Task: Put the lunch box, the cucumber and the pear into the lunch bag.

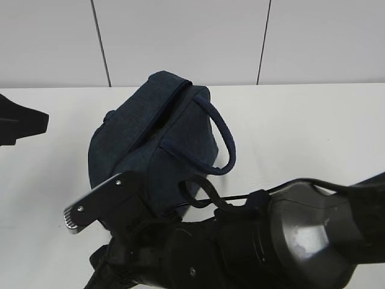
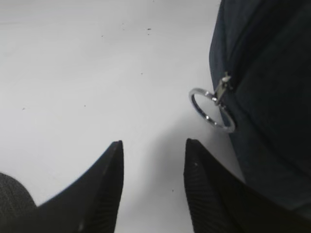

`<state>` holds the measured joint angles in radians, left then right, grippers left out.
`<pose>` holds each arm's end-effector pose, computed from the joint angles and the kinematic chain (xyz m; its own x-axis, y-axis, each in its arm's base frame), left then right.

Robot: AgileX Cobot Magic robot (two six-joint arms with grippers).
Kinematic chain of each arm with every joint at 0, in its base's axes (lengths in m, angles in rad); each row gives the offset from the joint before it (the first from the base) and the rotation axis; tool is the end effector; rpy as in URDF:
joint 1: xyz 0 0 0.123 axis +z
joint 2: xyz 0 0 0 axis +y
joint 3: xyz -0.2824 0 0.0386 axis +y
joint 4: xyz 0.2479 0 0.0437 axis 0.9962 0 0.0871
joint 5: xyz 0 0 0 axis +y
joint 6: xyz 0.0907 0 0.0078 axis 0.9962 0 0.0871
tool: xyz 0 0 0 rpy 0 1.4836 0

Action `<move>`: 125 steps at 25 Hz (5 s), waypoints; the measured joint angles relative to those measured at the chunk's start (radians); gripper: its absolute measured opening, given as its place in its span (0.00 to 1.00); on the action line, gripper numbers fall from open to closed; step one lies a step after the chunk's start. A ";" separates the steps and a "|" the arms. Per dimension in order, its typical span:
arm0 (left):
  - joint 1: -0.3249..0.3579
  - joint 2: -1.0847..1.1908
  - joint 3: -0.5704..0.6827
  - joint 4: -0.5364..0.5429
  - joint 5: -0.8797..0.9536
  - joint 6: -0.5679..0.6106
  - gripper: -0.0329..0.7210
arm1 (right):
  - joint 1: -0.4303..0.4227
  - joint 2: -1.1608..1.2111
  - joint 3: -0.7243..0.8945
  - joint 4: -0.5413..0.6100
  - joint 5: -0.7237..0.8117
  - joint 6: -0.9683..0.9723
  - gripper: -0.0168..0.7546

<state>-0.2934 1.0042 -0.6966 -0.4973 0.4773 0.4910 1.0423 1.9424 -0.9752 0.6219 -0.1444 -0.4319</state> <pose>0.1869 -0.0774 0.2950 -0.5578 0.2111 -0.8027 0.4733 0.8754 -0.0987 0.1985 0.3250 0.1301 -0.4950 -0.4841 -0.7215 -0.7517 0.6551 0.0762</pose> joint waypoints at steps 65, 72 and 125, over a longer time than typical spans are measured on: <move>0.000 0.000 0.000 -0.006 -0.013 0.000 0.36 | 0.002 0.088 -0.013 -0.041 -0.233 0.022 0.65; 0.000 0.000 0.000 -0.006 -0.013 0.000 0.36 | 0.004 0.116 -0.050 -0.015 -0.291 0.024 0.65; -0.002 0.000 0.000 -0.009 -0.021 0.000 0.36 | 0.040 0.104 0.007 0.310 -0.354 -0.174 0.64</move>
<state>-0.2953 1.0042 -0.6966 -0.5061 0.4563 0.4910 1.0823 2.0469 -0.9677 0.9319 -0.4985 -0.6063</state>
